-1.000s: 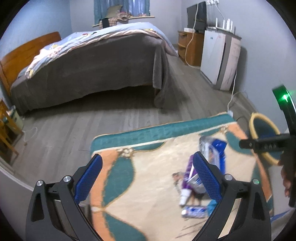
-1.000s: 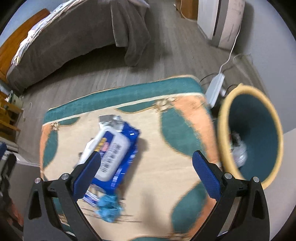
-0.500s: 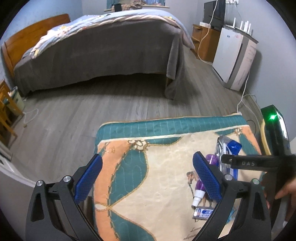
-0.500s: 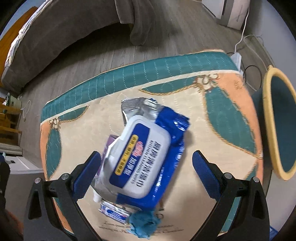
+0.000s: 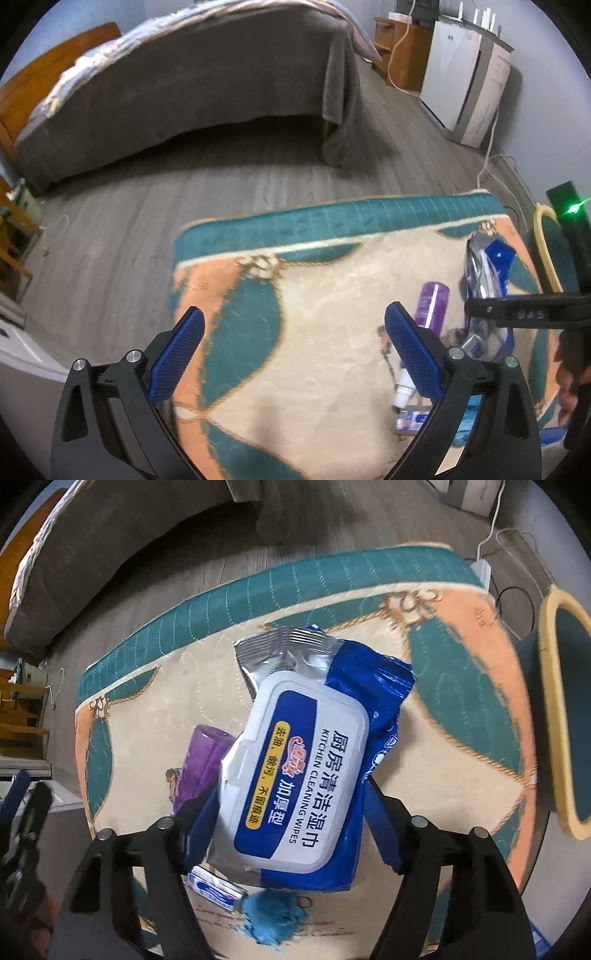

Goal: Collect trash
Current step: 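Grasp the purple spray bottle with the left tool while the right tool grasps the wipes pack, then carry the spray bottle and wipes pack over the bin and release both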

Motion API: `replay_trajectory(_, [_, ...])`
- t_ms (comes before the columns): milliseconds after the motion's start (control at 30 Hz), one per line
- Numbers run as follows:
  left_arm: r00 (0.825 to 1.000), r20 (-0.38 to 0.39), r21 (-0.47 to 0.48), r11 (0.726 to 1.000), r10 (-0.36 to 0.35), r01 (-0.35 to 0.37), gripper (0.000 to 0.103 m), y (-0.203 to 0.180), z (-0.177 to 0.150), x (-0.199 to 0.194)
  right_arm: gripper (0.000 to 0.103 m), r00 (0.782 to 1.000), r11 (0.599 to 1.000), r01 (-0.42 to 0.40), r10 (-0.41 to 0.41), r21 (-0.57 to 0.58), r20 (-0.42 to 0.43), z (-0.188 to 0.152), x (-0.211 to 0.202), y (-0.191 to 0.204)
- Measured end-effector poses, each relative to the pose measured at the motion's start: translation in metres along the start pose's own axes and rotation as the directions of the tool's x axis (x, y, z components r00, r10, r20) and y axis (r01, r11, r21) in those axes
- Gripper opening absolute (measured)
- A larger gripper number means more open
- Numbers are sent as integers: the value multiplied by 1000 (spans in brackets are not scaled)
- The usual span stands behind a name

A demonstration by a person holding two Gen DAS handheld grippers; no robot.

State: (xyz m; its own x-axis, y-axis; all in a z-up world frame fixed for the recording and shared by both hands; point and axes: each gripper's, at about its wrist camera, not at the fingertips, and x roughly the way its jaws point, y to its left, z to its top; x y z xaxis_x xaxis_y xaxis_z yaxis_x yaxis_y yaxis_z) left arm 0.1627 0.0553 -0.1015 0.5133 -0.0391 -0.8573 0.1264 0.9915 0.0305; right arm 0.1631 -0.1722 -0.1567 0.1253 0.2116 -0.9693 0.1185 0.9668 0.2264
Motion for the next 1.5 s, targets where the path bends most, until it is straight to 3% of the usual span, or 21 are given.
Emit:
replay_trajectory(267, [994,-47,31,994,-102,104,97,-43,-7,35,70,992,995,95,-94,-16,84,9,-25,-26])
replay_trajectory(567, [987,-98,171,974,-131,146,94,-92,-26,66,70,988,993,115,-113,-10,103,12,-32,-49])
replay_trajectory(600, [988,-93,193,971,-127,143,92,-96,-28,67,70,988,993,116,-114,-12,103,12,-34,-51])
replay_trajectory(700, [984,-107,214,963,-141,161,70,-104,-32,70,70,988,993,119,-117,-19,102,13,-34,-53])
replay_trajectory(833, [982,-122,228,959,-141,166,57,-108,-35,75,70,988,992,122,-119,-25,99,12,-33,-53])
replay_trajectory(1067, [981,-138,256,951,-139,171,46,-111,-37,76,70,987,991,127,-123,-36,103,12,-34,-51])
replay_trajectory(1133, [979,-142,262,948,-145,178,35,-112,-37,75,70,987,991,130,-125,-42,105,12,-35,-51])
replay_trajectory(1500, [982,-139,236,959,-129,159,34,-120,-31,79,70,983,989,146,-141,-32,121,-10,-57,-77])
